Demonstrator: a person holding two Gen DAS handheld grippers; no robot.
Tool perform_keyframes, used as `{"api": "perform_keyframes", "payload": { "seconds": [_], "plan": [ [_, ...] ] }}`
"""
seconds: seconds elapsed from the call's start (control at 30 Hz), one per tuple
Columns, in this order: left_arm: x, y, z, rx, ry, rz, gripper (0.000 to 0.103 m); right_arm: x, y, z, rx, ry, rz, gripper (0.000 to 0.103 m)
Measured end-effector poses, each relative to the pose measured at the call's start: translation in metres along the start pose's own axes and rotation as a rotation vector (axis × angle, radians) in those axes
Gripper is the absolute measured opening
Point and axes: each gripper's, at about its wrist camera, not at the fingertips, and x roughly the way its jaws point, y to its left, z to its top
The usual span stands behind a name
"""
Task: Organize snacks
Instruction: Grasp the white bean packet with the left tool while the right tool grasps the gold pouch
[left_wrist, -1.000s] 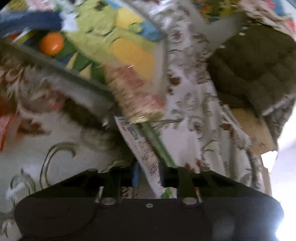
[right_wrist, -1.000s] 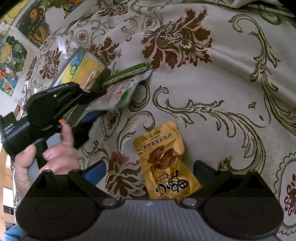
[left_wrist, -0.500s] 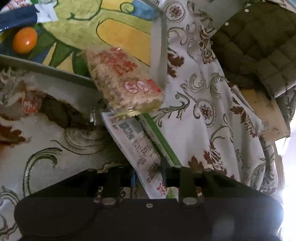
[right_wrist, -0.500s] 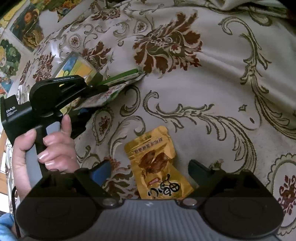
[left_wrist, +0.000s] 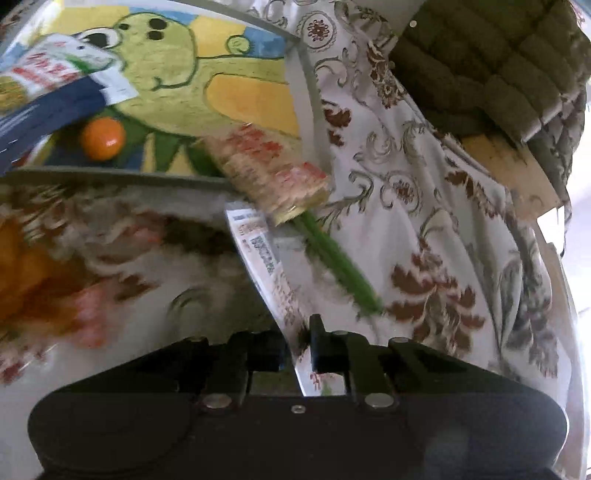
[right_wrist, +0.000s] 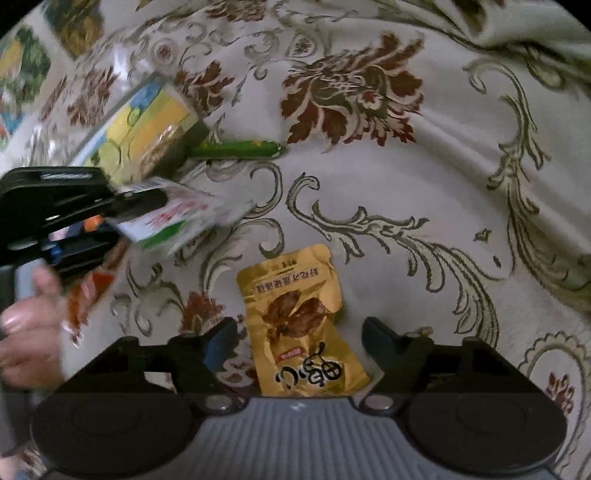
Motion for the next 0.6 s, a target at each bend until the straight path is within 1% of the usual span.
{"api": "perform_keyframes", "payload": {
  "seconds": [0.03,0.13,0.2,0.33,0.4,0.47,0.5,0.6],
  "plan": [
    [-0.007,0.005,-0.005,0.003,0.005,-0.005,0.012,0.001,0.005,-0.001,-0.033,-0.002,-0.023,0.068],
    [-0.023,0.016,-0.019,0.002,0.013,-0.006,0.012,0.001,0.015,-0.004,-0.099,0.0,-0.054,0.063],
    [-0.032,0.02,-0.027,0.018,0.018,0.001,0.012,0.002,0.02,-0.007,-0.139,0.0,-0.075,0.063],
    [-0.046,0.026,-0.042,0.026,0.03,0.004,0.012,0.004,0.027,-0.012,-0.192,0.014,-0.085,0.065],
    [-0.055,0.027,-0.052,0.048,0.036,0.015,0.012,0.006,0.029,-0.014,-0.212,0.014,-0.098,0.063],
    [-0.063,0.027,-0.062,0.075,0.038,0.027,0.012,0.006,0.029,-0.015,-0.209,0.008,-0.102,0.06],
    [-0.068,0.027,-0.068,0.087,0.036,0.032,0.012,0.005,0.029,-0.016,-0.208,0.005,-0.103,0.06],
    [-0.083,0.032,-0.08,0.083,0.029,0.031,0.012,0.003,0.034,-0.019,-0.229,-0.006,-0.111,0.058]
  ]
}}
